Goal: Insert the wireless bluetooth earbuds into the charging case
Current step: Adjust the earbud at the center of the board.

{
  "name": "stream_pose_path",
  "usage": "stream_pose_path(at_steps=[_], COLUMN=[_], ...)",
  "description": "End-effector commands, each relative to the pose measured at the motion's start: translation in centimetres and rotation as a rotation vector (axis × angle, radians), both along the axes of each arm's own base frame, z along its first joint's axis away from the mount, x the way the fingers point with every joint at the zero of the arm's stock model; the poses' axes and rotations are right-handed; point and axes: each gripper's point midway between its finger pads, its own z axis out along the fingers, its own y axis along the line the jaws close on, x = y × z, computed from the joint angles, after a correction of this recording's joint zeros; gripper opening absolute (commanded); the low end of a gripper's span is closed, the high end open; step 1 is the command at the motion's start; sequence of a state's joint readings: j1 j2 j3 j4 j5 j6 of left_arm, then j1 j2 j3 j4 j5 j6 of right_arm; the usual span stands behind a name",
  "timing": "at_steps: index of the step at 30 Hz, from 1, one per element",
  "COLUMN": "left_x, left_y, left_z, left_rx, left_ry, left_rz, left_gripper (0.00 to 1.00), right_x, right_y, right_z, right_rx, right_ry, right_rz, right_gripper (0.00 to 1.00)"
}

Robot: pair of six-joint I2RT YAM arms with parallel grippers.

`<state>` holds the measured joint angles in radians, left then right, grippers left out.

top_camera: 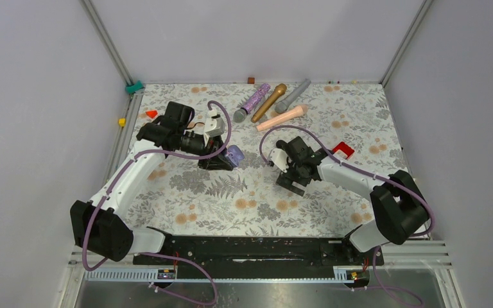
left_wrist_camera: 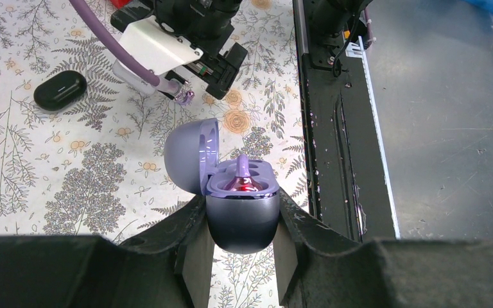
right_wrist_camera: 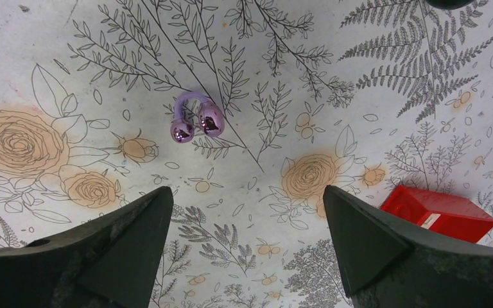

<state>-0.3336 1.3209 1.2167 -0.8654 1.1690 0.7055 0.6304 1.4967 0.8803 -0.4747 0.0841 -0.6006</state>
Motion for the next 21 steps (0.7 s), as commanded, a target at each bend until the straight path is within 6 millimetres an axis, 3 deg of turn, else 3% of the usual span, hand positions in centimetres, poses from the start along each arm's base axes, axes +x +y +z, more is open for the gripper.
stream_pose_path(at_steps=[1,10,21], left_x=[0.4,0.3,0.3], left_y=[0.0,0.1,0.1], left_z=[0.8,0.9,0.8], left_rx=[-0.016,-0.019,-0.017], left_ry=[-0.050,-0.054,-0.058], left_rz=[0.006,0.005,0.005], left_gripper=[0.00,0.00,0.00], right_x=[-0.1,1.9,4.5], right_y=[1.4,2.1,1.4], right_z=[-0.2,-0.6,-0.5], right_rx=[0.019,-0.053,-0.138], right_ry=[0.010,-0.062,-0.172], right_rz=[0.021,-0.016,-0.036], right_gripper=[0.95,0.96,0.97])
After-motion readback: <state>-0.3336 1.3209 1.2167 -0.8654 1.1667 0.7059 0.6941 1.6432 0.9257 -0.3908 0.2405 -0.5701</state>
